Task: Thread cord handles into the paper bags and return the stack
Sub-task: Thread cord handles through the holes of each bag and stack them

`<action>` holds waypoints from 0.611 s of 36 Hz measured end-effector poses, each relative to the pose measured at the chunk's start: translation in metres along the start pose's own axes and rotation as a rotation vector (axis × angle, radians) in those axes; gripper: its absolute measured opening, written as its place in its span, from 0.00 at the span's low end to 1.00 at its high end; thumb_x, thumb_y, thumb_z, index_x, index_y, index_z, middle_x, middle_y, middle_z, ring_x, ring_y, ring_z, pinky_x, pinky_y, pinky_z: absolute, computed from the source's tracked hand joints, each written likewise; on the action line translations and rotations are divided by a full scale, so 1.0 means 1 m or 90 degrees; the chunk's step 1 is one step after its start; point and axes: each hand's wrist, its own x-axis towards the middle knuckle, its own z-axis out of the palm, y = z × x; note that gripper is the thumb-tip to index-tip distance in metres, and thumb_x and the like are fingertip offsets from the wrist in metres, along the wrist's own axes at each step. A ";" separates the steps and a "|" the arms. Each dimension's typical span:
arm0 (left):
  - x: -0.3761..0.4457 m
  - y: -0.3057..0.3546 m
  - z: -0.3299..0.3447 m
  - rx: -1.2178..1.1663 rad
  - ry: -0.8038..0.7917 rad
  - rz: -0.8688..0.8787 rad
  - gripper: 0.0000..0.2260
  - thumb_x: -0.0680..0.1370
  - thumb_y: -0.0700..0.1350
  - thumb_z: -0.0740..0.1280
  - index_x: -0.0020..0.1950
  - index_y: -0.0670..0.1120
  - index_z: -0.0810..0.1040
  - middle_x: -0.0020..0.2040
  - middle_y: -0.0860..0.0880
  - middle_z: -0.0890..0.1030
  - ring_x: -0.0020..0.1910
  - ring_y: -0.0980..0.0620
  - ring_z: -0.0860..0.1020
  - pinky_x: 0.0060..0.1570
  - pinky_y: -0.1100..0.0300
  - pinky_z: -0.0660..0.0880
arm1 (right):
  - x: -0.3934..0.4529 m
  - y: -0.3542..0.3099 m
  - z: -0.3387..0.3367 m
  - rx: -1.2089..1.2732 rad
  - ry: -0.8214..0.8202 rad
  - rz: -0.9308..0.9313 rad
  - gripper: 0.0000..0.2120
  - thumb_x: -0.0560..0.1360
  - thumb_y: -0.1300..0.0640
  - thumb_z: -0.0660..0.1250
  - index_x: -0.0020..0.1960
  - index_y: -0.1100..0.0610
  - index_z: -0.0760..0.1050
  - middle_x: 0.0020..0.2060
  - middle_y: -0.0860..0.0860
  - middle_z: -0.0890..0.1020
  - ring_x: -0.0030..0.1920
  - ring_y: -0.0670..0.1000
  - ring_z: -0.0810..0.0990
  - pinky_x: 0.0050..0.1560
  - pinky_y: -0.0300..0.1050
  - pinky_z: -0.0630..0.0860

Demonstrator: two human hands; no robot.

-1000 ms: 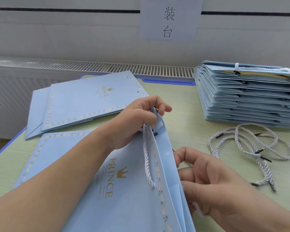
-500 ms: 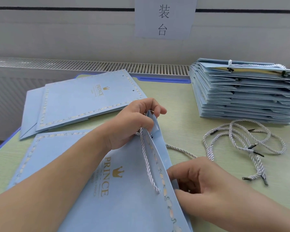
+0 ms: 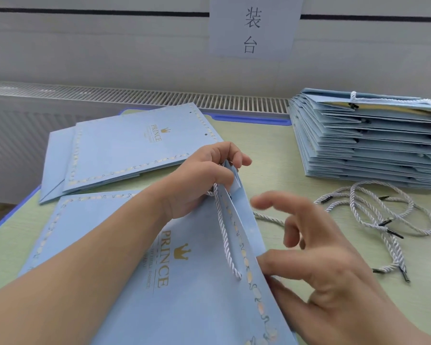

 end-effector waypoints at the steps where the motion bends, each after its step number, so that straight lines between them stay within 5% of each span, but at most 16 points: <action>1: 0.000 0.000 0.000 -0.001 0.000 -0.002 0.12 0.57 0.34 0.58 0.37 0.46 0.70 0.50 0.49 0.78 0.34 0.57 0.71 0.28 0.67 0.67 | 0.000 0.000 0.000 -0.020 0.007 -0.027 0.04 0.68 0.51 0.66 0.36 0.48 0.79 0.56 0.39 0.72 0.40 0.45 0.66 0.35 0.42 0.67; 5: 0.000 0.001 0.000 -0.009 0.005 0.005 0.12 0.57 0.33 0.57 0.37 0.45 0.69 0.51 0.48 0.78 0.30 0.61 0.72 0.26 0.69 0.66 | -0.001 0.000 0.001 0.059 -0.026 -0.041 0.03 0.73 0.55 0.62 0.42 0.49 0.74 0.44 0.39 0.73 0.39 0.41 0.69 0.36 0.35 0.67; 10: 0.002 -0.001 0.000 -0.015 0.006 -0.006 0.12 0.57 0.34 0.57 0.37 0.45 0.69 0.50 0.49 0.78 0.32 0.60 0.72 0.26 0.68 0.66 | 0.002 0.004 0.002 0.277 -0.058 0.060 0.06 0.74 0.48 0.57 0.44 0.47 0.71 0.34 0.42 0.74 0.35 0.44 0.71 0.36 0.33 0.67; 14: 0.002 -0.001 -0.001 -0.043 0.006 -0.009 0.12 0.57 0.33 0.57 0.36 0.45 0.69 0.49 0.48 0.78 0.30 0.59 0.70 0.25 0.68 0.65 | 0.006 0.005 -0.002 0.258 -0.046 0.025 0.04 0.74 0.48 0.61 0.45 0.45 0.74 0.39 0.42 0.77 0.33 0.43 0.71 0.36 0.28 0.64; 18: 0.001 0.000 -0.003 -0.081 0.004 -0.007 0.13 0.56 0.32 0.56 0.37 0.45 0.69 0.49 0.48 0.79 0.29 0.57 0.70 0.24 0.67 0.65 | 0.011 0.012 -0.021 0.185 -0.047 0.043 0.17 0.74 0.35 0.59 0.59 0.40 0.71 0.48 0.41 0.77 0.33 0.44 0.74 0.33 0.26 0.67; 22: 0.002 0.000 -0.006 -0.089 0.000 -0.001 0.14 0.56 0.32 0.56 0.37 0.45 0.69 0.48 0.49 0.80 0.30 0.56 0.70 0.25 0.67 0.65 | 0.016 0.031 -0.046 0.217 -0.191 0.091 0.28 0.69 0.24 0.52 0.49 0.44 0.75 0.33 0.43 0.78 0.30 0.43 0.75 0.31 0.29 0.69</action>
